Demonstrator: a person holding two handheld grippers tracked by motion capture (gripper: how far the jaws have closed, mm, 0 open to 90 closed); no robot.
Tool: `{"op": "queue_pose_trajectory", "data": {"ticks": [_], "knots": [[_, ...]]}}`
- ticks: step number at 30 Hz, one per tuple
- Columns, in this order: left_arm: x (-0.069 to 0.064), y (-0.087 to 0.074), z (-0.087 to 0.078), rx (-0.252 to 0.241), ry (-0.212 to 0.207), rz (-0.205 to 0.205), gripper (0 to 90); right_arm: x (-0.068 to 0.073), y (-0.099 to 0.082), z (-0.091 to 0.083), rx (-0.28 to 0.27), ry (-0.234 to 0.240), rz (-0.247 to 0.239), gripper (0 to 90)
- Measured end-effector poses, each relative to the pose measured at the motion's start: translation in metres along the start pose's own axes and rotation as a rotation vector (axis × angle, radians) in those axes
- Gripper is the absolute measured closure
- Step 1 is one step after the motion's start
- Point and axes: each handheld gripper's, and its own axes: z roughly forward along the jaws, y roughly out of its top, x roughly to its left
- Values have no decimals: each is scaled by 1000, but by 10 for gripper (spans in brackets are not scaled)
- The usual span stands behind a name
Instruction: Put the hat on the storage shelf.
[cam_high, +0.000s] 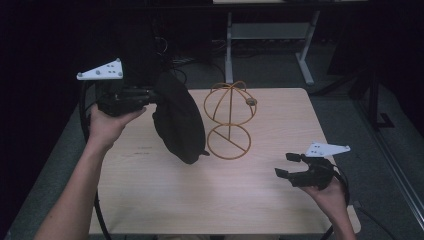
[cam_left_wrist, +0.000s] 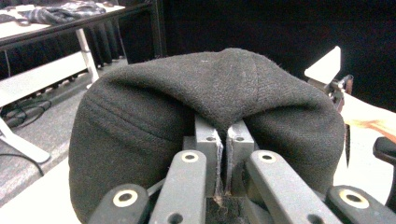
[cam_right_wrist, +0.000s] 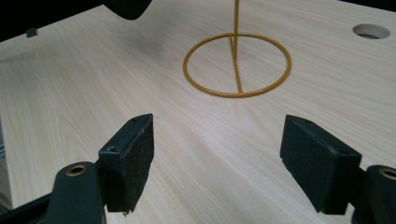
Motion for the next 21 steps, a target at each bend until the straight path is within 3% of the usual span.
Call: {"op": "queue_pose_trajectory", "data": {"ticks": [8, 14, 21], "knots": [[5, 23, 17, 3, -16, 16, 868, -6, -2, -9, -45, -9, 21, 255], [8, 49, 36, 18, -23, 37, 868, -14, -6, -19, -70, -24, 46, 255], [10, 70, 59, 61, -23, 53, 868, -21, -10, -29, -91, -44, 74, 249]]}}
